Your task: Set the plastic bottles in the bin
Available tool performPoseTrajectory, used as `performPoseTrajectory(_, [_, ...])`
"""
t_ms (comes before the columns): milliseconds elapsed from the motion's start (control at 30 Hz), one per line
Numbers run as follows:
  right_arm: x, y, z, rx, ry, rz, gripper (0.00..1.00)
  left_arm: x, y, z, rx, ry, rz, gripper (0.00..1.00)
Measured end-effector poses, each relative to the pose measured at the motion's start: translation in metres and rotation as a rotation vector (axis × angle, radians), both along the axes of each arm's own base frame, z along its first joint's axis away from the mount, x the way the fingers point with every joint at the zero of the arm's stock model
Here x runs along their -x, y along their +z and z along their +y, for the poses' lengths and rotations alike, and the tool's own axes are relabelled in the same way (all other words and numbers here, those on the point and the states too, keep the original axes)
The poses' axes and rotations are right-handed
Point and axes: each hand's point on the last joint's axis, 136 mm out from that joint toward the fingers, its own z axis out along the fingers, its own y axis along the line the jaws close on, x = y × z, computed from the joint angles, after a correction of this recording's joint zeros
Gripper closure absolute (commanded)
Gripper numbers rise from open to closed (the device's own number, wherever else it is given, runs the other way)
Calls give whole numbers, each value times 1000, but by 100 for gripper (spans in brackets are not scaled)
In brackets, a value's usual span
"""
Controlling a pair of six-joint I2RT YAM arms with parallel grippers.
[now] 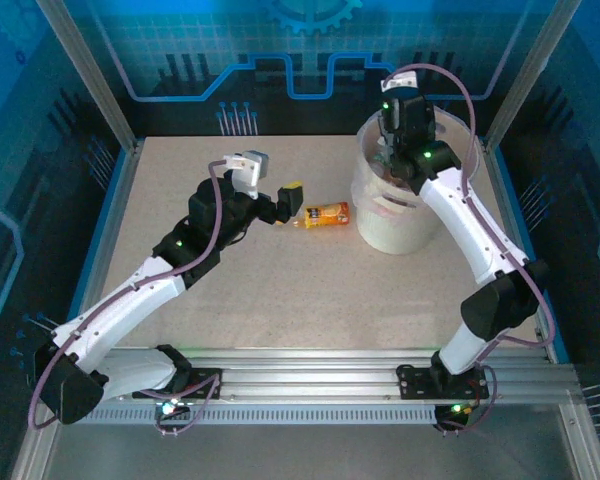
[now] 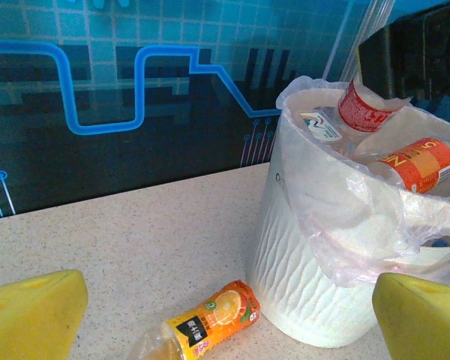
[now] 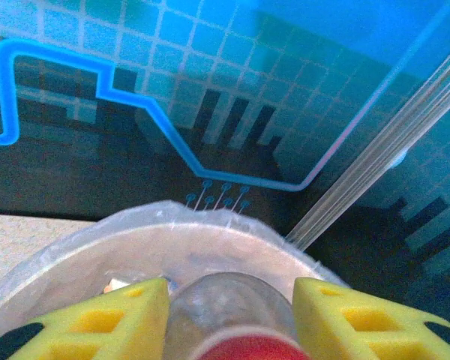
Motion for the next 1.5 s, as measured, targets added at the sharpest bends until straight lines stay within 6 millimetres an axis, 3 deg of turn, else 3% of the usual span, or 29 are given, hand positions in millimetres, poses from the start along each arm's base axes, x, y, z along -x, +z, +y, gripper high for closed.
performPoseTrajectory(333, [33, -4, 11, -103, 68, 39, 33, 0, 0, 0, 0, 0, 0, 1])
performPoseTrajectory(467, [43, -6, 10, -131, 75, 52, 33, 0, 0, 0, -1, 0, 1, 1])
performPoseTrajectory(833, [54, -25, 17, -138, 102, 151, 35, -5, -10, -3, -14, 0, 22, 1])
performPoseTrajectory(1033, [51, -34, 19, -135, 95, 175, 41, -8, -15, -5, -22, 2, 33, 1])
performPoseTrajectory(1267, [53, -41, 21, -157, 94, 199, 40, -15, -25, -2, -33, 16, 57, 1])
performPoseTrajectory(1500, [59, -19, 23, -190, 115, 193, 36, -19, -36, 1, -32, 33, 96, 1])
